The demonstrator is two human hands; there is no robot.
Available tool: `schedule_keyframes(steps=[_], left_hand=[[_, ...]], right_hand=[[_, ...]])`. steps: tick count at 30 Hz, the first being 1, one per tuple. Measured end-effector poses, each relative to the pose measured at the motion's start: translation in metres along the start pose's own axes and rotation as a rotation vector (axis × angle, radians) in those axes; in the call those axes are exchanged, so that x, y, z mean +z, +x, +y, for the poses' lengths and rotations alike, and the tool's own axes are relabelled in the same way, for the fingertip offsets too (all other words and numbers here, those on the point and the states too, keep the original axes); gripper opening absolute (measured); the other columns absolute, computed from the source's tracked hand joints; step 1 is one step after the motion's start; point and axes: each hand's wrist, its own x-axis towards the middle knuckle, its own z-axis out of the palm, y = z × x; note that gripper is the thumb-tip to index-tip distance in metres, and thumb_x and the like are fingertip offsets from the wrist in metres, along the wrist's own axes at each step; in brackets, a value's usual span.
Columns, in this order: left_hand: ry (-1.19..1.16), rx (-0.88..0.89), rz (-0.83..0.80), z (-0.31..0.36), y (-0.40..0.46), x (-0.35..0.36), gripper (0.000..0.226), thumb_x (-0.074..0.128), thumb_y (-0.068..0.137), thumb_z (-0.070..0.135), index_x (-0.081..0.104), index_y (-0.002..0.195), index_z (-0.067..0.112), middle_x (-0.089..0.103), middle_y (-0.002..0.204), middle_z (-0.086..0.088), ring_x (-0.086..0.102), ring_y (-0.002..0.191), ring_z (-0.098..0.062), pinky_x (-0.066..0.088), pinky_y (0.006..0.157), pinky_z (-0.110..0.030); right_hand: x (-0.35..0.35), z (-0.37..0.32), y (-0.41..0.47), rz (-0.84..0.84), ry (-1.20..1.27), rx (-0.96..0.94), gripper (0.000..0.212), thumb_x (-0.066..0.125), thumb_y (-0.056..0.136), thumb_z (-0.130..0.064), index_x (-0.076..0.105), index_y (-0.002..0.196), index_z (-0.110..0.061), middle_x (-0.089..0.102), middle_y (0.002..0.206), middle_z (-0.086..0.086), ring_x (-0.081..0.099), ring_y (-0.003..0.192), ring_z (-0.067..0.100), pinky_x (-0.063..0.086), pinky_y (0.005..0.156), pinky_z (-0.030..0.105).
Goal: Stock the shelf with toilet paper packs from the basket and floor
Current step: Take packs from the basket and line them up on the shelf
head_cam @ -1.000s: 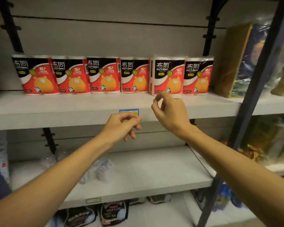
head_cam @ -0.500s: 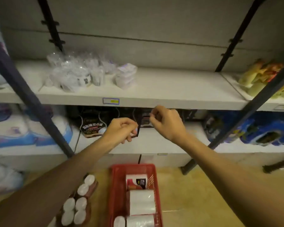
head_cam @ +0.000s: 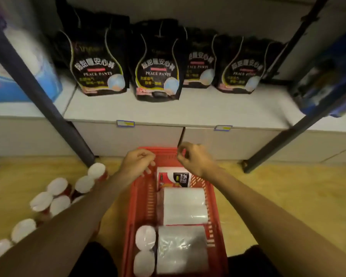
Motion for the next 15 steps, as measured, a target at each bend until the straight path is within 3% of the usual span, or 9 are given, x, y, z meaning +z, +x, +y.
schedule_keyframes(steps=[6, 10, 15], left_hand=[[0.064, -0.038, -0.090, -0.106, 0.021, 0.025, 0.015, 0.055, 0.091, 0.009, 0.063, 0.083, 0.019, 0.068, 0.075, -0.002, 0.056, 0.049, -0.012, 0.039, 0.040, -0.019], [0.135, -0.089, -0.143, -0.152, 0.018, 0.028, 0.013, 0.058, 0.090, 0.011, 0.063, 0.084, 0.020, 0.069, 0.077, -0.003, 0.059, 0.055, -0.014, 0.043, 0.047, -0.022], [0.277, -0.042, -0.226, -0.177, 0.016, 0.043, 0.010, 0.067, 0.085, 0.017, 0.064, 0.081, 0.026, 0.068, 0.079, 0.005, 0.066, 0.077, -0.014, 0.048, 0.070, -0.021]], right_hand=[[0.102, 0.059, 0.001, -0.234, -0.075, 0.181, 0.042, 0.062, 0.090, -0.040, 0.055, 0.126, -0.020, 0.068, 0.110, 0.012, 0.061, 0.104, 0.032, 0.046, 0.082, 0.032], [0.144, 0.080, -0.006, -0.380, -0.060, 0.226, 0.066, 0.074, 0.083, -0.037, 0.042, 0.138, -0.018, 0.055, 0.130, 0.015, 0.055, 0.110, 0.031, 0.044, 0.086, 0.030], [0.170, 0.092, -0.008, -0.552, -0.226, 0.229, 0.111, 0.080, 0.072, -0.048, 0.009, 0.154, -0.025, 0.022, 0.158, 0.011, 0.026, 0.142, 0.034, 0.029, 0.113, 0.049]])
